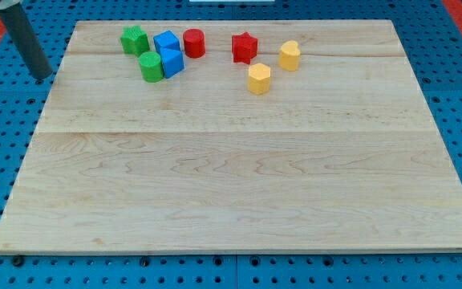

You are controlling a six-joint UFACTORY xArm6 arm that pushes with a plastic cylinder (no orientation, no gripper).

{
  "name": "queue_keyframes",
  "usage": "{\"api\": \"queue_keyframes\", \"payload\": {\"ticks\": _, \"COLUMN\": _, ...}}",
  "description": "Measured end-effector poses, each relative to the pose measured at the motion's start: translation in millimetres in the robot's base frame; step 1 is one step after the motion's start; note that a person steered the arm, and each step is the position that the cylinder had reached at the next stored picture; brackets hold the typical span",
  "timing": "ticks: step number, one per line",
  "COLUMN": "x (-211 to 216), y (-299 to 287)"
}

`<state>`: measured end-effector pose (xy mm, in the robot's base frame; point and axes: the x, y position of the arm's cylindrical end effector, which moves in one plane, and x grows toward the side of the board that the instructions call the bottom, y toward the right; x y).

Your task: Push the green circle to the bottom of the blue triangle

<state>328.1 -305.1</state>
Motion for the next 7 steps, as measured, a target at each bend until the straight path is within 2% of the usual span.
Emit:
{"api": "queue_keyframes", "payload": {"ticks": 1, "x": 7, "y": 3}}
{"api": "queue_keyframes", "payload": {"ticks": 2, "x": 26, "y": 74}}
{"api": "queue_keyframes", "payload": {"ticks": 3, "x": -10, "y": 67}}
{"api": "queue_keyframes", "payload": {"ticks": 4, "x": -30, "y": 111}}
{"api": "queue_keyframes", "payload": {"ticks": 5, "x": -29, "y": 161}}
{"api": "queue_keyframes", "payload": {"ticks": 7, "x": 9, "y": 211}}
